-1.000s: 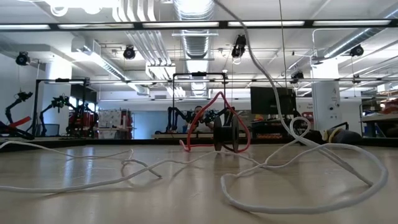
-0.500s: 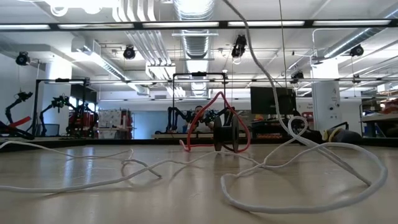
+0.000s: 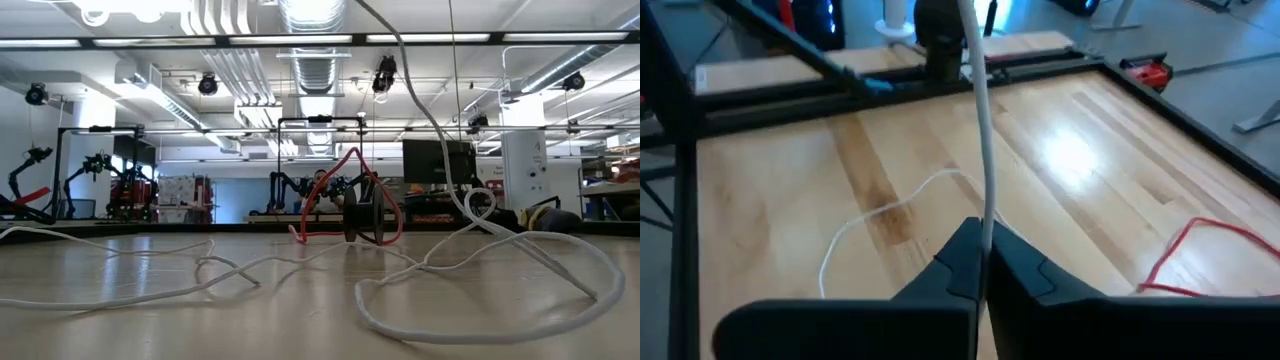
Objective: Coil cords
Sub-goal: Coil the white wire onto the spool
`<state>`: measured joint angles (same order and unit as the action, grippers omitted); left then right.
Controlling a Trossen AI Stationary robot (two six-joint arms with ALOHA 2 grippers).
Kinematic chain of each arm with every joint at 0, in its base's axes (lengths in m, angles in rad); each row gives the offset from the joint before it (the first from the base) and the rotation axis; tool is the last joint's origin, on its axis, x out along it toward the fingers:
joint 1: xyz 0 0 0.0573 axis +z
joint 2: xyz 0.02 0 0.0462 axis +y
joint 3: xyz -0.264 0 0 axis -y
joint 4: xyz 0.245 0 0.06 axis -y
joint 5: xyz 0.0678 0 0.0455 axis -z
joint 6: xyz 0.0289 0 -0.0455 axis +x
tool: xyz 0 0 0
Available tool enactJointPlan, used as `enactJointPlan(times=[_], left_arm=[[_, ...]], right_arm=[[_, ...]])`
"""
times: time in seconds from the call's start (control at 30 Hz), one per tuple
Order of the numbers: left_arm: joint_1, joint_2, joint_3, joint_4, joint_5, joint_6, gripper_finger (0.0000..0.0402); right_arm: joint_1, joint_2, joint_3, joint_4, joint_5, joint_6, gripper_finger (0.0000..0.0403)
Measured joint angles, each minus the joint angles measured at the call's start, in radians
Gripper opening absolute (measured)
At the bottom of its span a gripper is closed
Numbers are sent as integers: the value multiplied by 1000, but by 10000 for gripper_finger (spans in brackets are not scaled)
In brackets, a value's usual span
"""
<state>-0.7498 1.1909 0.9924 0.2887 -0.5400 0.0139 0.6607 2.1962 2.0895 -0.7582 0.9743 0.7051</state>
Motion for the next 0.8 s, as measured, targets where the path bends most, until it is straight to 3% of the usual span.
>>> enactJointPlan(times=[0.2, 0.47, 0.67, 0.8], left_arm=[[-3, -1, 0, -70, 1, -2, 0], [-8, -1, 0, -352, 12, -125, 0], [-8, 29, -2, -518, 35, -225, 0], [21, 104, -10, -545, 35, -294, 0]], right_arm=[[2, -21, 0, -105, -101, 54, 1], [29, -134, 0, -354, -188, 213, 0], [32, -191, 0, -347, -276, 242, 0], [13, -199, 0, -280, -339, 253, 0]])
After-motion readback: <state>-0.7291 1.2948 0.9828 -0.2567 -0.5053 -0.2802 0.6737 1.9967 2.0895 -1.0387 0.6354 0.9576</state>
